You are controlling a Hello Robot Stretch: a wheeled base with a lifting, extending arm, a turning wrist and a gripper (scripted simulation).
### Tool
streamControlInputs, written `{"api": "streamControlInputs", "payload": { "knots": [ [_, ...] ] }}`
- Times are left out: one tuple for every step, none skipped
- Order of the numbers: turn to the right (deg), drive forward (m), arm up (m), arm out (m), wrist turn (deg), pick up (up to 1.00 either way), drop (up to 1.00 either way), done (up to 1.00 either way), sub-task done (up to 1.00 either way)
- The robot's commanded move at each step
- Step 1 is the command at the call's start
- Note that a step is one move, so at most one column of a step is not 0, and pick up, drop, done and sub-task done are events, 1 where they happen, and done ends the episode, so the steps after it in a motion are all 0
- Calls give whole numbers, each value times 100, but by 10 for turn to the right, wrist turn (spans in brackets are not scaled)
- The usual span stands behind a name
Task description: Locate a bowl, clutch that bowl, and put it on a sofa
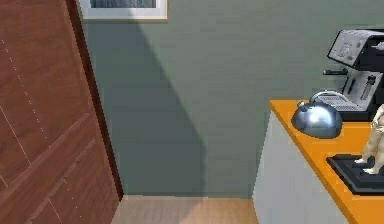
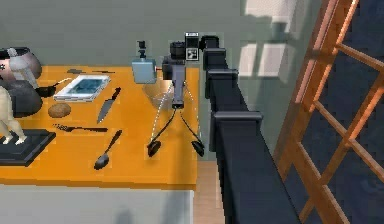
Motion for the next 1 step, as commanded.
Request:
{"api": "streamControlInputs", "payload": {
  "knots": [
    [0, 0, 0, 0, 450, 0, 0, 0, 0]
  ]
}}
